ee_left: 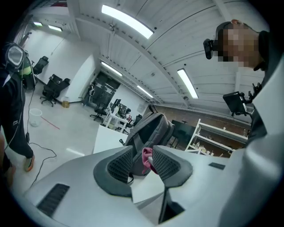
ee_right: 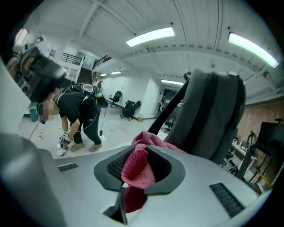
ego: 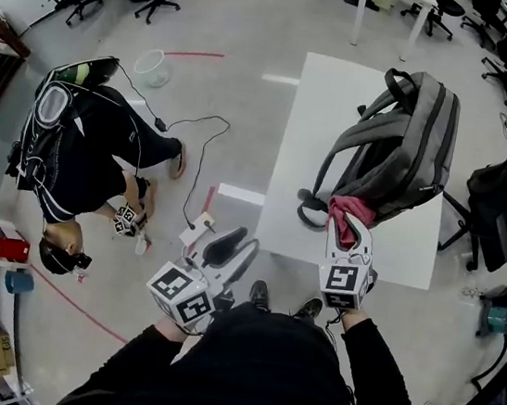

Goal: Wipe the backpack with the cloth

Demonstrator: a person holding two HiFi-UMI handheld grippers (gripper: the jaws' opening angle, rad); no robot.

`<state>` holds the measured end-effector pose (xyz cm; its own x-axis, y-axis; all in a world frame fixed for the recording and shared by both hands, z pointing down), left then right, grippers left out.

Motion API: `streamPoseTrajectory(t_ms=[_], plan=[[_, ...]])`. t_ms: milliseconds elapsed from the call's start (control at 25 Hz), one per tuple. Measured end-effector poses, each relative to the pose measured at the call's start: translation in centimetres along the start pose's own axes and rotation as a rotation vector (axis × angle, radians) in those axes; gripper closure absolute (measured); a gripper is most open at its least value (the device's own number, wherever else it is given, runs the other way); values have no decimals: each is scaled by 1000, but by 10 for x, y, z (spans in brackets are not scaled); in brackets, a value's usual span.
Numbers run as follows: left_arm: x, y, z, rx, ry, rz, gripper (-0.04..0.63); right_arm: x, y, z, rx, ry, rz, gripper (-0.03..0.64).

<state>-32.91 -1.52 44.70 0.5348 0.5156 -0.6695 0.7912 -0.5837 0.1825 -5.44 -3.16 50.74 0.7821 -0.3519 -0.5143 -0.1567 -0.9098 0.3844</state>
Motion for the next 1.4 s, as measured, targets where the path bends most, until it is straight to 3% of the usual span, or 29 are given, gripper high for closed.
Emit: streamPoseTrajectory(t_ms=[320, 560, 760, 920, 1080, 1240, 1320, 1400], plan=[[0, -25, -1, -7, -11, 64, 445, -58, 74, -77, -236, 88, 174, 534], [15, -13, -11, 8, -19, 75, 445, -42, 58, -75, -187, 74, 204, 534], [33, 23, -25, -29, -18, 16, 445, 12, -8, -63, -78, 36, 98, 534], [46, 42, -31, -53, 4, -35, 445, 65, -59, -27, 29, 19, -33, 534], [69, 63, -43, -74, 21, -78, 445, 130, -109, 14, 185, -9, -194, 534], [86, 71, -49, -81, 33, -91, 445, 171, -147, 52, 356, -103, -329, 534], [91, 75, -52, -80, 40, -87, 445, 175, -153, 51, 371, -124, -358, 534], [94, 75, -54, -79, 46, -80, 445, 167, -148, 36, 340, -102, -332, 534]])
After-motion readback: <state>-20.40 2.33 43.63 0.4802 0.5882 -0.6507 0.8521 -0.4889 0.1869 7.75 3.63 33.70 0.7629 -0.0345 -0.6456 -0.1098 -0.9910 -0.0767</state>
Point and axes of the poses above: the fingertips, and each gripper's own axes: y forward along the fingers, x to its right, z out of its top, the point moved 10 cm from there along -y, backward along the fingers, and after that the axes turned 14 degrees about -y, right-handed, at the moved point
